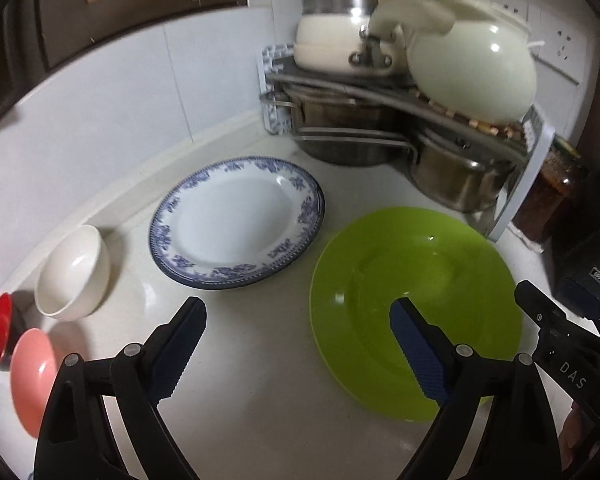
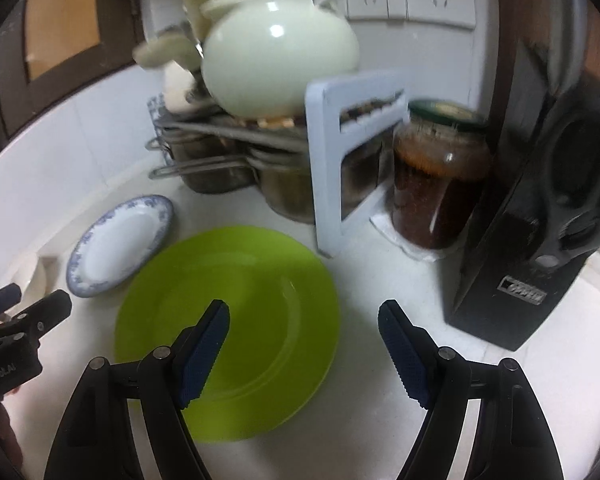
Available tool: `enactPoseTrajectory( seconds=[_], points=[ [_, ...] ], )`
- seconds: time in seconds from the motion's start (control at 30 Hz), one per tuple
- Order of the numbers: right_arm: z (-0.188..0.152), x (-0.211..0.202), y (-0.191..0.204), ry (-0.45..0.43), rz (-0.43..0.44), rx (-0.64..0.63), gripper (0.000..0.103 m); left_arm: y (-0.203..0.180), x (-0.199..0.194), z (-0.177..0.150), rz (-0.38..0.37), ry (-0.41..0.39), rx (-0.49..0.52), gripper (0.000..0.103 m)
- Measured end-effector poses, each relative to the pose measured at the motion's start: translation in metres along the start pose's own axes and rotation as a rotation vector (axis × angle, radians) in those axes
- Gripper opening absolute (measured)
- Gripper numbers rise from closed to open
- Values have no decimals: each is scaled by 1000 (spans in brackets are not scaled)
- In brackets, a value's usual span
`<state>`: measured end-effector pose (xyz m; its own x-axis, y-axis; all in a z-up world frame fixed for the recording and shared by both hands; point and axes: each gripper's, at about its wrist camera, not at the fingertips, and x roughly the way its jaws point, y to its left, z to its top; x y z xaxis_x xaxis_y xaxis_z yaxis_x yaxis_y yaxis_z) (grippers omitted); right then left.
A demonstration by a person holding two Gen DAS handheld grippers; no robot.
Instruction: Organize plates and bowls
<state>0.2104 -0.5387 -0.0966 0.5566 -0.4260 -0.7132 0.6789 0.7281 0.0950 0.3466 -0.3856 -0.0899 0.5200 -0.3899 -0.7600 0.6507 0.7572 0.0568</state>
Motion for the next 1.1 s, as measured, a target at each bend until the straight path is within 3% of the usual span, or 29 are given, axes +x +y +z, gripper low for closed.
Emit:
enactPoseTrajectory(
  seconds=[0.43, 0.73, 1.1],
  points=[
    [1, 53, -10, 95, -12, 44, 74, -17, 56, 13, -53, 98, 19, 86],
    [-4, 72, -15, 142, 0, 52, 62, -20, 81, 7, -101, 153, 20, 72],
    [-3, 80, -12, 147, 9, 31, 46, -18, 95, 6, -143, 181, -6, 44]
  ],
)
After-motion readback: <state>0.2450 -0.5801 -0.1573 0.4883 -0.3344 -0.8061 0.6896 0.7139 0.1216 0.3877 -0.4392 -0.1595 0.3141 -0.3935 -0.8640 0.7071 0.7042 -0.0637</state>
